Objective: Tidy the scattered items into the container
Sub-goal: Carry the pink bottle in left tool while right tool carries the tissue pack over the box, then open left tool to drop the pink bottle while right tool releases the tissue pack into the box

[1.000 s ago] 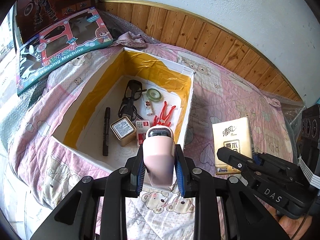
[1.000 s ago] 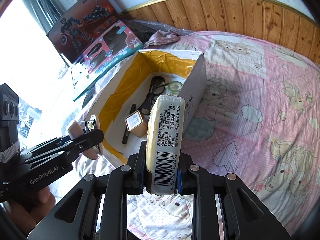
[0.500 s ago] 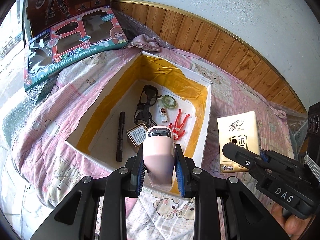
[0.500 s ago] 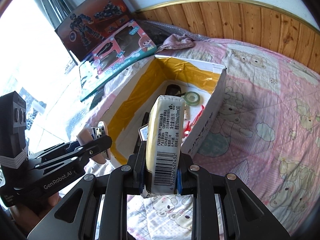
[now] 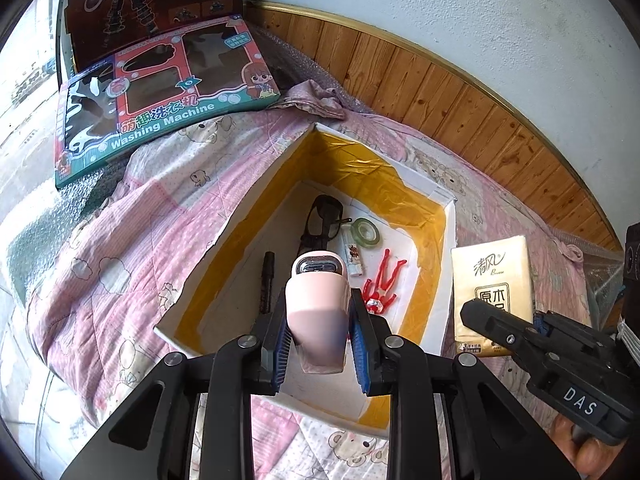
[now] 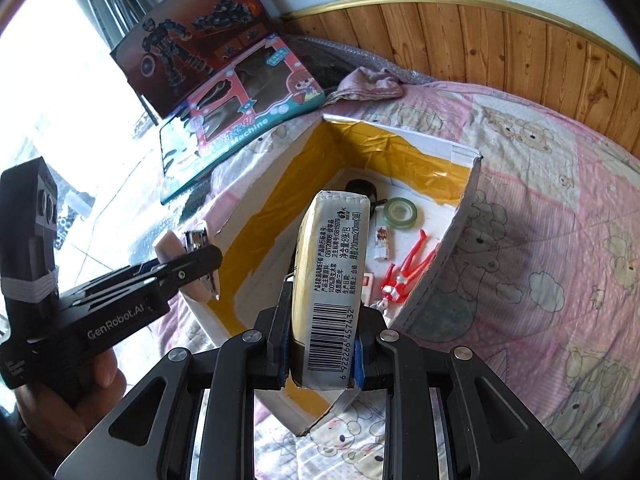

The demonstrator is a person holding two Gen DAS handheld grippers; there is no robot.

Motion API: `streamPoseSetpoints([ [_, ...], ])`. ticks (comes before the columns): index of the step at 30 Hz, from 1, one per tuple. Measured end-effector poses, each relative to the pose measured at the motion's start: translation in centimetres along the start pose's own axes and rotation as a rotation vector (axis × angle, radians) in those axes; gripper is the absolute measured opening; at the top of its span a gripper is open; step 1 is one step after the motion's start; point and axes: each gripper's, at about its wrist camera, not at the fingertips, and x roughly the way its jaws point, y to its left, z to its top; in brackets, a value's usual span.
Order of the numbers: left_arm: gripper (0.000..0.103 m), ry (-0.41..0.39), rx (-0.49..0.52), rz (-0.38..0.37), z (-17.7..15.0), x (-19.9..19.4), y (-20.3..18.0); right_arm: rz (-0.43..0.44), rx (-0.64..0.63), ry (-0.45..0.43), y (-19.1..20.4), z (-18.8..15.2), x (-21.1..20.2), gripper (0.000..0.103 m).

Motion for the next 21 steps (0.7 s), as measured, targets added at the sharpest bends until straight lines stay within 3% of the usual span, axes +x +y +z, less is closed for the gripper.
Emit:
streamPoseSetpoints([
  [13, 0.027, 0.000, 0.070, -0.007, 5.5, 4.5, 0.3, 0.009, -0.050, 0.101, 1.1, -1.8, 3.4, 0.024],
  [21, 0.027, 0.061, 0.104, -0.035, 6.9, 8.5, -0.1, 0.022, -0.109, 0.139, 2.2, -2.7, 4.7, 0.024],
])
